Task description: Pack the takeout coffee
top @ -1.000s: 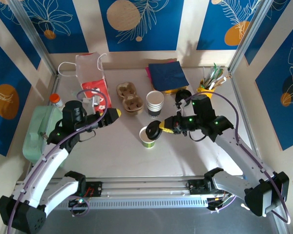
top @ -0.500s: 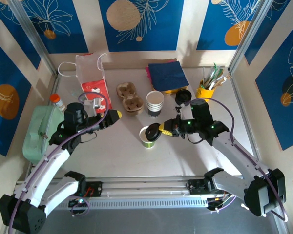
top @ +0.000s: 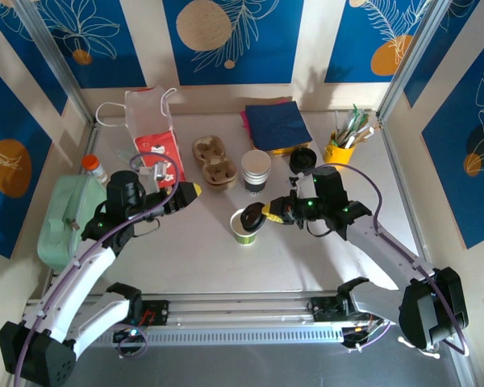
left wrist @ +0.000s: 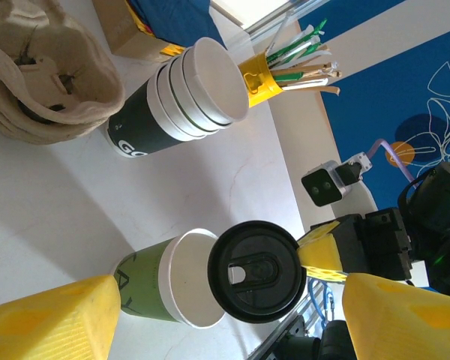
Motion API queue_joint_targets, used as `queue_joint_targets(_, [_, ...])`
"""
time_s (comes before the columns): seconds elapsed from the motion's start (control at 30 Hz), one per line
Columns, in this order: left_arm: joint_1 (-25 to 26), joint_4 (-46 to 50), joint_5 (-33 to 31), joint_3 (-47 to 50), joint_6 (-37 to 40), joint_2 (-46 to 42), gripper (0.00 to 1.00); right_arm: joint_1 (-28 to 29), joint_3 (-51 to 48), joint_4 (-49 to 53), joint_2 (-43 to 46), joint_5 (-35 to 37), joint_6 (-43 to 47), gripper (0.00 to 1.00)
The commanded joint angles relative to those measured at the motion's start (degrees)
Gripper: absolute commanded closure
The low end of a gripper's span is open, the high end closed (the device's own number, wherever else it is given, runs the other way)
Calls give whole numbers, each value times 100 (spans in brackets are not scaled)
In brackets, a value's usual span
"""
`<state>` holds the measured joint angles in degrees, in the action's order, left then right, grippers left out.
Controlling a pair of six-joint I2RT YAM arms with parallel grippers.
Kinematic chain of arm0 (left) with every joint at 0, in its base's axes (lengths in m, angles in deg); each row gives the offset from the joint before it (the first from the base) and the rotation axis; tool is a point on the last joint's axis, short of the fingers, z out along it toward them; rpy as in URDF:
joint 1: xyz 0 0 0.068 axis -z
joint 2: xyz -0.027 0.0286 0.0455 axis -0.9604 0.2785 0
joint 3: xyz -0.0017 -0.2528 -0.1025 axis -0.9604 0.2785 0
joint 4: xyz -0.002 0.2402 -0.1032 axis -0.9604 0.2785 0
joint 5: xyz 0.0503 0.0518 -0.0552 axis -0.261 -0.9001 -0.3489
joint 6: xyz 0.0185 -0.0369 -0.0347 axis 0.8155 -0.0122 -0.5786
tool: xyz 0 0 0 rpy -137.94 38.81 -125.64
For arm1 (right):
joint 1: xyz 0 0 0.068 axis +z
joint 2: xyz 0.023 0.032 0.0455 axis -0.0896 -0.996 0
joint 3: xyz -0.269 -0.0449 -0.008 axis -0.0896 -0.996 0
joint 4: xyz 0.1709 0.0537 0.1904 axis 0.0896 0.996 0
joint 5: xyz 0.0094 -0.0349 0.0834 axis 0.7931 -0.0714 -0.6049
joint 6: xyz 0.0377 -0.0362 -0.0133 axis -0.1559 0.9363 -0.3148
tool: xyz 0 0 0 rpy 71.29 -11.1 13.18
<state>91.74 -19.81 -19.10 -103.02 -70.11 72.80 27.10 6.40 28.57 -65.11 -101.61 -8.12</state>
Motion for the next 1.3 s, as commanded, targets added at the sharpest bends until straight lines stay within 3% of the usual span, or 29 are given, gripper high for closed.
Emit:
queue_joint_targets(0.0, [31,-147,66,58,-65,-24,22,-32,-124,-214,-90,-4,76,98])
queue_joint_targets(0.37, [29,-122,46,34,-65,-30,23,-25,-257,-407,-349,0,115,92])
queue_joint_targets(0.83, [32,-76,41,23,-73,-32,23,-6,-196,-213,-539,135,305,78])
queue_joint_targets(1.27, [37,-178,111,16,-45,78,23,186,-3,33,-840,299,540,75])
